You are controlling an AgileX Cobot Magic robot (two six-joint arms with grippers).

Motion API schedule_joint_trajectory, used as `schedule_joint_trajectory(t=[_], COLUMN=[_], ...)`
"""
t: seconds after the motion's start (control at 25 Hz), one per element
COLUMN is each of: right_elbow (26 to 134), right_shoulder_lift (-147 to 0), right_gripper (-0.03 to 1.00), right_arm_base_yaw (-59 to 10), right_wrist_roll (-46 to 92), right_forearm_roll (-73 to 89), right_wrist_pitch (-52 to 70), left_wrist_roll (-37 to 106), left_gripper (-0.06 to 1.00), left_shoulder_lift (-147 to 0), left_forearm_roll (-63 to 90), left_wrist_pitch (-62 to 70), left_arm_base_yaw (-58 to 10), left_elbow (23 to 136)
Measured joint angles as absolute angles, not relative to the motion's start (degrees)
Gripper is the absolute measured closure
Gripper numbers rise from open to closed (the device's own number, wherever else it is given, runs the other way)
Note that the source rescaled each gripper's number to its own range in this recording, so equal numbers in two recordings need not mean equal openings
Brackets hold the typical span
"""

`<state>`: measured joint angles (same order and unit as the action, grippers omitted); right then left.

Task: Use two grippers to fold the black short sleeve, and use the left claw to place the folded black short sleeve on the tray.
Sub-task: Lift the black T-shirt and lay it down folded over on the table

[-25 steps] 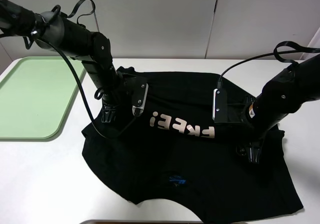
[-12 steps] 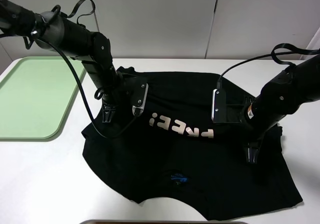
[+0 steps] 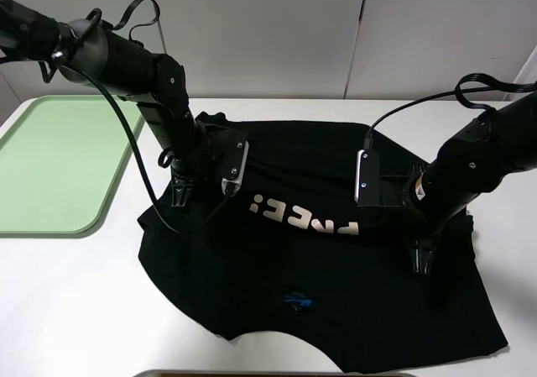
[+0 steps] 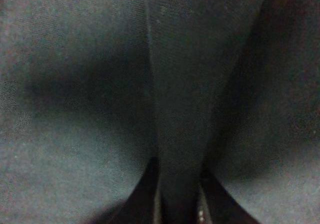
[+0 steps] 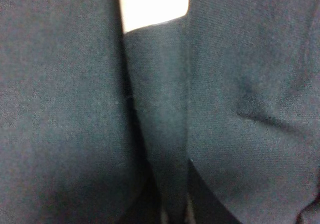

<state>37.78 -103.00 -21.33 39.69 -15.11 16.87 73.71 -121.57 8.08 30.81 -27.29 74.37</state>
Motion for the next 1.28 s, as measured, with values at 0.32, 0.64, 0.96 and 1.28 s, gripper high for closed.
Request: schedule_joint_trajectory(t=[0.32,0.64,0.96,1.28], right_elbow=[37.8,37.7,37.7,37.7], right_shoulder_lift=[-101.6,-93.0,-85.4,-78.0], right_gripper=[0.97,0.97,0.97,0.97], right_arm_base_yaw=[-21.3,-21.3,-21.3,-21.3], right_wrist_roll=[39.7,39.7,39.4,39.4], right_forearm_roll=[-15.1,-15.1,-15.1,-15.1], right_wrist_pitch=[17.3,17.7,19.0,23.6], left_wrist_roll=[72.3,69.7,67.9,67.8], left_gripper=[0.92,0.92,0.92,0.92], left_shoulder_lift=[-118.3,-113.7,-106.5,-98.2], left_forearm_roll=[9.3,13.3,14.5,14.3], left_wrist_pitch=[29.3,33.6,40.7,42.9], left_arm_base_yaw=[-27.3,-27.3,-27.7,-27.7], left_elbow=[74.4,74.4,74.4,74.4])
